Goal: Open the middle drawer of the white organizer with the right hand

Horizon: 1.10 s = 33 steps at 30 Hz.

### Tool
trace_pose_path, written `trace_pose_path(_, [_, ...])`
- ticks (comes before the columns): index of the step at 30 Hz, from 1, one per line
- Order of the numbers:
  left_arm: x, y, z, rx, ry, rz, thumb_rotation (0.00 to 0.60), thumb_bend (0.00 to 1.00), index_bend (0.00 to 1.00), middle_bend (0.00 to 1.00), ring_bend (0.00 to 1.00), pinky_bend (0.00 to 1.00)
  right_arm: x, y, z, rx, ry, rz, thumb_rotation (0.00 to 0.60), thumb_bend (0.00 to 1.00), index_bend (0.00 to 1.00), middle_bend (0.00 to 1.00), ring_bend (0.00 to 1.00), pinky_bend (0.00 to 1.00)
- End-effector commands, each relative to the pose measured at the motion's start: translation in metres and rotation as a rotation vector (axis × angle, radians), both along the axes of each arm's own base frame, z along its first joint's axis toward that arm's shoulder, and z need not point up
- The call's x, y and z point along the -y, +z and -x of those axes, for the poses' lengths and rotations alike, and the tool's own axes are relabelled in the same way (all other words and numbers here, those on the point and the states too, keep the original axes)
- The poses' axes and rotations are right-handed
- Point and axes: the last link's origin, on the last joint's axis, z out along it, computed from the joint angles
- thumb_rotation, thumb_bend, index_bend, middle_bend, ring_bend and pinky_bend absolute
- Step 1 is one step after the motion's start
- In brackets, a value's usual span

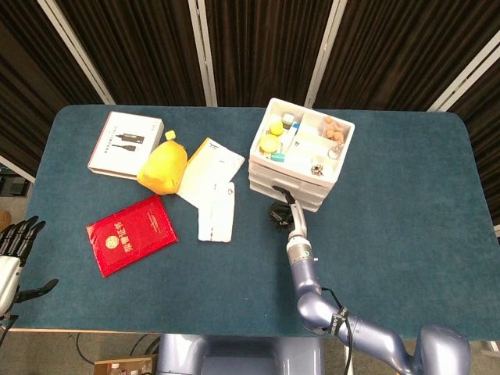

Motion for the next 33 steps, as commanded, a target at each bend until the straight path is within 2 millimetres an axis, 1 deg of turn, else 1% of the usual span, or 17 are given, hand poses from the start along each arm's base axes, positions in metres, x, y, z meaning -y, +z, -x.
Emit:
trace_pose_path(1, [0.000,0.000,0.000,-0.001,0.000,0.001,0.600,0.02,0.00,0.00,0.00,0.02,-0.004,-0.001,-0.002,-0.001,0.015,-0.007,0.600,0.76,0.27,0.82,0.83,0.89])
trace_pose_path(14, [0.001,-0.001,-0.001,-0.003,-0.003,0.002,0.600,0.02,0.00,0.00,0.00,0.02,-0.028,-0.005,-0.007,0.012,0.058,-0.042,0.600,0.76,0.26,0.81,0.83,0.89])
trace_pose_path(16, [0.002,-0.001,-0.001,-0.003,-0.004,0.002,0.600,0.02,0.00,0.00,0.00,0.02,-0.032,-0.005,-0.007,0.002,0.069,-0.041,0.600,0.76,0.21,0.80,0.82,0.89])
trace_pose_path(19, [0.002,-0.001,-0.001,-0.005,-0.005,0.003,0.600,0.02,0.00,0.00,0.00,0.02,-0.040,-0.005,-0.008,-0.002,0.089,-0.048,0.600,0.76,0.05,0.77,0.79,0.86])
trace_pose_path(21, [0.002,-0.001,-0.001,-0.007,-0.005,0.002,0.600,0.02,0.00,0.00,0.00,0.02,-0.046,-0.004,-0.008,-0.017,0.113,-0.055,0.600,0.76,0.00,0.74,0.76,0.84])
trace_pose_path(29, [0.002,-0.001,0.000,-0.011,-0.005,-0.002,0.600,0.02,0.00,0.00,0.00,0.02,-0.074,-0.002,0.000,-0.101,0.179,-0.081,0.600,0.72,0.00,0.69,0.72,0.80])
trace_pose_path(33, [0.002,0.000,0.000,-0.017,-0.008,-0.008,0.600,0.02,0.00,0.00,0.00,0.02,-0.087,0.006,0.004,-0.165,0.222,-0.048,0.600,0.72,0.00,0.69,0.72,0.80])
